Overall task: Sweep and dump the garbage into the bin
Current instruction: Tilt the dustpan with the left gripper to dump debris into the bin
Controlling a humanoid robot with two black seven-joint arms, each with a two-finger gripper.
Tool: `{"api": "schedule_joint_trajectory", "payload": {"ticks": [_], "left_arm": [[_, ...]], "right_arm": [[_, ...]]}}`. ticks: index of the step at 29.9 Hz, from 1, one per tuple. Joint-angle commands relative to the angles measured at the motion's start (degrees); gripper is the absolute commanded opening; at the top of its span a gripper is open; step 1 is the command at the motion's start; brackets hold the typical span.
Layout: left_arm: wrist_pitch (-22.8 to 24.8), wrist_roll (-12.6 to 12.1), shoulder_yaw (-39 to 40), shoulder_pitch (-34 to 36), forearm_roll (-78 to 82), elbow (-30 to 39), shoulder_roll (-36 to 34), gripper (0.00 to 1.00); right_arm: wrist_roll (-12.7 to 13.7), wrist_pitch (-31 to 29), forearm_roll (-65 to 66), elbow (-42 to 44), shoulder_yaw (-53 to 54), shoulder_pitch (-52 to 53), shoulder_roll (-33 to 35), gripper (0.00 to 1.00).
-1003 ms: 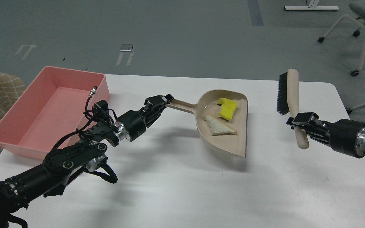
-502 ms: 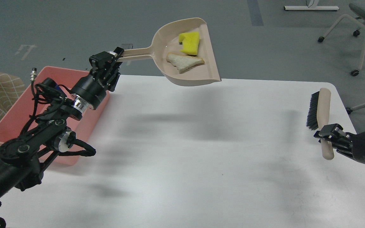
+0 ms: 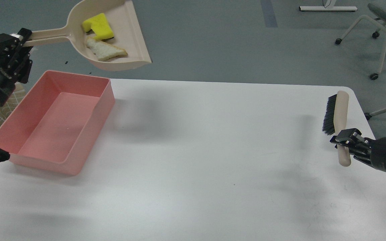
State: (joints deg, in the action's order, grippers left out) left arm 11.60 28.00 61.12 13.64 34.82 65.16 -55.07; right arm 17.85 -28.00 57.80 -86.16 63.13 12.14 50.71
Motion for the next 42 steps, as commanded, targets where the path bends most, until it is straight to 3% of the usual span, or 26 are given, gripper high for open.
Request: {"api": "schedule_joint_trajectory", "payload": {"ticks": [1,6,15,19,25,35,42], "left_arm": [[0.2,0.0,0.1,-5.3,-0.4,-0.6,-6.6,0.02],[1.1,0.0,0.0,-9.2,-3.3,-3.9,-12.2,0.01],[9.3,0.0,-0.5,-9.8,-3.4,-16.9,-14.0,0.01],[14.1,0.0,-0.9,-9.8,-3.3,-17.1,-17.6,0.01],[16.4,0.0,-1.0,-9.5,-2.2,-16.3,-21.2,0.01],[16.4,0.0,-0.7,-6.2,11.0,-16.3,-22.4,0.0],[16.4,0.0,-0.9,-0.3,16.8,-15.2,-22.6,0.0]], "right_arm": [[0.0,0.0,-0.1,-0.1,1.1,0.3,-0.1,0.0],[0.0,0.0,-0.3,-0.2,1.4,0.3,-0.2,0.0],[0.0,0.0,-0.4,-0.1,2.4,0.3,-0.8,0.0],[0.0,0.0,-0.4,-0.1,2.5,0.3,-0.8,0.0],[-0.1,0.0,-0.4,-0.1,2.5,0.4,-1.6,0.0],[0.0,0.0,-0.3,0.4,4.5,0.4,-3.2,0.0],[-0.1,0.0,-0.3,0.4,5.0,0.4,-3.3,0.0]]}}
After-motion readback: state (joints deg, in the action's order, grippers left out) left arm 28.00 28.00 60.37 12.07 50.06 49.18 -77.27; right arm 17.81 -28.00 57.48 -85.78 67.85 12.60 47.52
